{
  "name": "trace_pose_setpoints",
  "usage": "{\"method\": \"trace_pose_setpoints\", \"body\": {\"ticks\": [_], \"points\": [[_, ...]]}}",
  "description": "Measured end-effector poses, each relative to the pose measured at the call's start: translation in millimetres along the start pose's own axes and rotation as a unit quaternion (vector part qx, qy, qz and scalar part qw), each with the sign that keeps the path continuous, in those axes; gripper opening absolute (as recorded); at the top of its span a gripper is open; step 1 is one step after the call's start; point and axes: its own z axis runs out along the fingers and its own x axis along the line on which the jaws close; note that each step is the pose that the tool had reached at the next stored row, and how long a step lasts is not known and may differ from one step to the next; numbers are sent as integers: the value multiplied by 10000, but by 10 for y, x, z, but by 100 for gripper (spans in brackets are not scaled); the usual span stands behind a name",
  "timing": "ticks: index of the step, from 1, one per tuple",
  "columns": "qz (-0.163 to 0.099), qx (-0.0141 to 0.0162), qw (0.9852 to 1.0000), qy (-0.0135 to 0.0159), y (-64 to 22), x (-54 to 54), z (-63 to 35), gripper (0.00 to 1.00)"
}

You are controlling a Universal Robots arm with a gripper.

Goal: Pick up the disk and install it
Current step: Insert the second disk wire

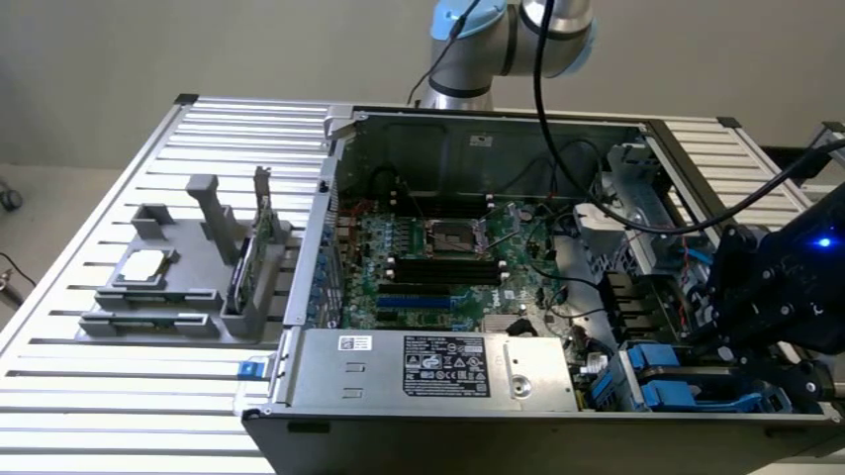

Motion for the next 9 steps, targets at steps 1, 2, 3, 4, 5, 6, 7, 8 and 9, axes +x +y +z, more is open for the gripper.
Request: {"method": "trace_pose_setpoints", "body": {"ticks": [1,2,3,4,5,6,7,8,9], "points": [[0,0,10000,2,0,-3,0,18],[0,1,10000,3,0,-5,-4,18],[0,1,10000,3,0,-6,-10,25],[0,1,10000,4,-1,-8,-18,25],[0,1,10000,5,-2,-10,-28,25],[0,1,10000,7,-3,-12,-38,25],[0,1,10000,9,-3,-15,-50,25],[0,1,10000,11,-4,-19,-64,25],[0,1,10000,13,-4,-22,-76,25]]}}
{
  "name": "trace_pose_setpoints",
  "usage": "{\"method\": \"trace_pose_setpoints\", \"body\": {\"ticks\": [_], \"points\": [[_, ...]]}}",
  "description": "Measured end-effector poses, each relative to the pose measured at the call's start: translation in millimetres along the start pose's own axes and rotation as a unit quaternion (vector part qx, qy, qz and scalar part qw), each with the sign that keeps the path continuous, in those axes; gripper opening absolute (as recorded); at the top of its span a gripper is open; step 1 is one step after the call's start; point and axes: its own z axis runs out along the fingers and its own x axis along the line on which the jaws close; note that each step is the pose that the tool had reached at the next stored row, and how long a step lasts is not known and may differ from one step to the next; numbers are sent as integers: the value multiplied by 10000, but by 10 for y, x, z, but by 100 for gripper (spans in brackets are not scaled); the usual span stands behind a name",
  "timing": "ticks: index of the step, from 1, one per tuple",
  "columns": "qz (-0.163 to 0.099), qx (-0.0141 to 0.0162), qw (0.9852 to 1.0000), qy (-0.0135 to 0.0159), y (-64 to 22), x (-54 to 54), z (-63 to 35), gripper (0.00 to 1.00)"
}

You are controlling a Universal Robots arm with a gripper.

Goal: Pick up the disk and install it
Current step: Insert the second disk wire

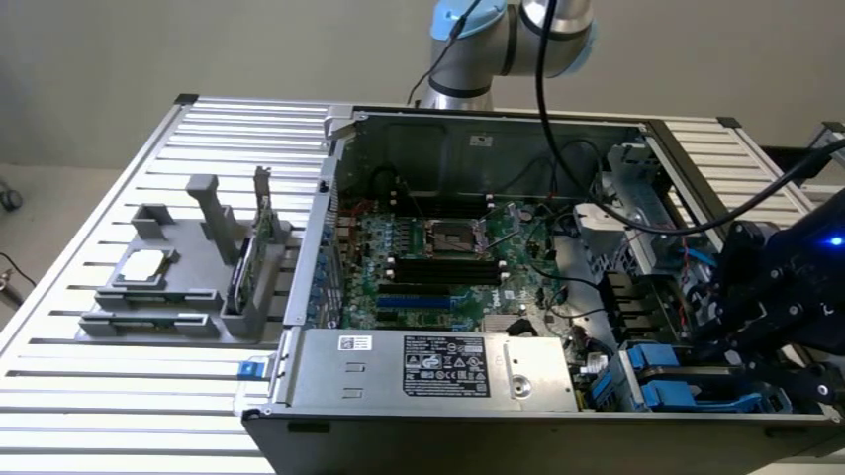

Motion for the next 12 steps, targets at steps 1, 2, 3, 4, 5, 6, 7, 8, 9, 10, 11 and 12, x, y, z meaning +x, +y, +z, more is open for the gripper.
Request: {"method": "trace_pose_setpoints", "body": {"ticks": [1,2,3,4,5,6,7,8,9,10,11,12], "points": [[0,0,10000,0,-1,-3,-15,25],[0,0,10000,2,-1,-6,-28,25],[0,0,10000,3,-2,-9,-39,25],[0,0,10000,5,-3,-12,-50,25],[0,0,10000,6,-3,-15,-60,25],[0,1,10000,8,-4,-17,-70,25],[0,1,10000,11,-5,-20,-78,25],[-1,1,10000,16,-7,-23,-85,25],[-3,1,10000,23,-12,-24,-90,25],[-8,2,10000,34,-18,-25,-93,25],[-15,2,10000,48,-29,-25,-94,25],[-24,4,10000,60,-42,-25,-94,25]]}}
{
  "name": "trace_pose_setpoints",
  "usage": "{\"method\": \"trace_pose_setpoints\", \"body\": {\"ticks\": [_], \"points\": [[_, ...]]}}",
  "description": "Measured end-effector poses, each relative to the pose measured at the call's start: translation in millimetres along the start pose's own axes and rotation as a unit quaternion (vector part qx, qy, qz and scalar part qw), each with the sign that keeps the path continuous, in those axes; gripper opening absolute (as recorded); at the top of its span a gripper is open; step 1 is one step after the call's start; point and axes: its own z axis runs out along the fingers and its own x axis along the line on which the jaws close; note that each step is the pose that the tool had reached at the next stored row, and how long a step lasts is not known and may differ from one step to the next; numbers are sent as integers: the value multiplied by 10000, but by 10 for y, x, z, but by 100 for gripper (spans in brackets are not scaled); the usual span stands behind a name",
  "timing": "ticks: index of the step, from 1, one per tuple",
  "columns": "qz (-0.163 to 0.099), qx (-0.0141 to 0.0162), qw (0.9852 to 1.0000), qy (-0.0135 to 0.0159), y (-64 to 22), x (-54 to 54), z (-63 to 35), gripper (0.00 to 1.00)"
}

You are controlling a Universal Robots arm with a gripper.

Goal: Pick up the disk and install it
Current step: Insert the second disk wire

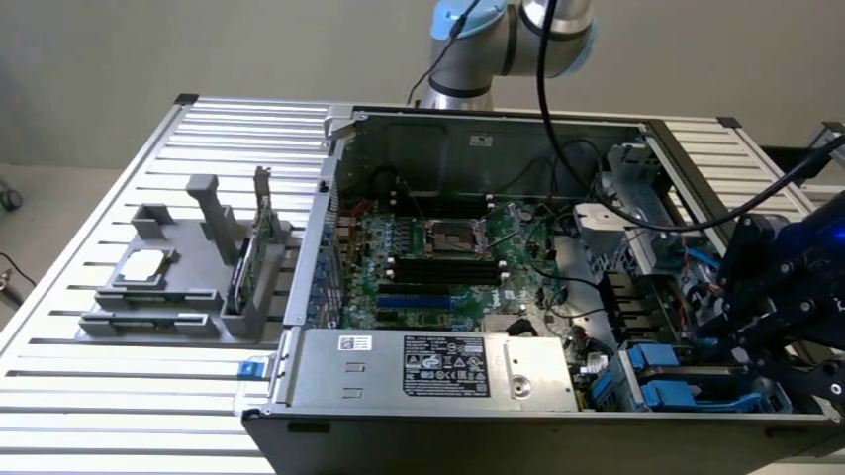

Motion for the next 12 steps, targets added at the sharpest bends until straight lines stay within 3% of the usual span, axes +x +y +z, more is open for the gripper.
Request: {"method": "trace_pose_setpoints", "body": {"ticks": [12], "points": [[-142,22,9999,79,-207,6,-17,25]]}}
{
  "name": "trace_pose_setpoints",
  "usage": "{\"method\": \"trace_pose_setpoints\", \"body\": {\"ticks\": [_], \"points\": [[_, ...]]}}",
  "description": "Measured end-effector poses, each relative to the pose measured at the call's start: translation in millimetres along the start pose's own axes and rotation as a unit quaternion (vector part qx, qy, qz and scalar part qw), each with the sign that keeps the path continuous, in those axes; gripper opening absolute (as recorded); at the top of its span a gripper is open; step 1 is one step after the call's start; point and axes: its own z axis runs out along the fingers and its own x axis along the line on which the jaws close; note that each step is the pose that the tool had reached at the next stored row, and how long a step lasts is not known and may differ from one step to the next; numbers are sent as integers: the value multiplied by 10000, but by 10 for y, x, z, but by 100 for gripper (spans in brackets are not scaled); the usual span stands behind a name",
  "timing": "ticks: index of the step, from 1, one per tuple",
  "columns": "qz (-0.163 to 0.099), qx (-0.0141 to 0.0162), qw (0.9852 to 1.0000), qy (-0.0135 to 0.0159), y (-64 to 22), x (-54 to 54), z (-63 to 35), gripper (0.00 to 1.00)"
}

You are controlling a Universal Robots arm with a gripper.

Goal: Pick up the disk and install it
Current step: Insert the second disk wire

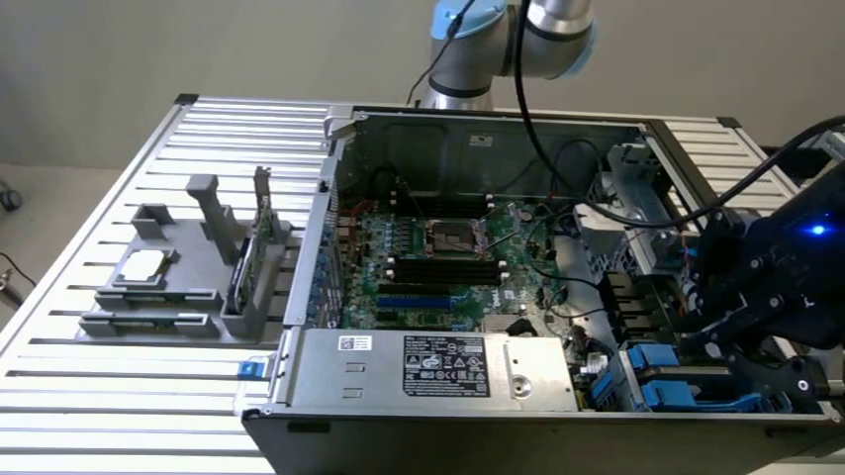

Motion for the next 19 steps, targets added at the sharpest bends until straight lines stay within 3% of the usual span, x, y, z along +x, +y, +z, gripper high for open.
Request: {"method": "trace_pose_setpoints", "body": {"ticks": [4,7,8,10,19], "points": [[-44,5,10000,52,-53,4,2,25],[-64,8,10000,66,-97,12,5,23],[-68,9,10000,68,-112,16,6,23],[-72,10,9999,69,-145,29,9,11],[-73,7,9999,68,-162,34,10,11]]}}
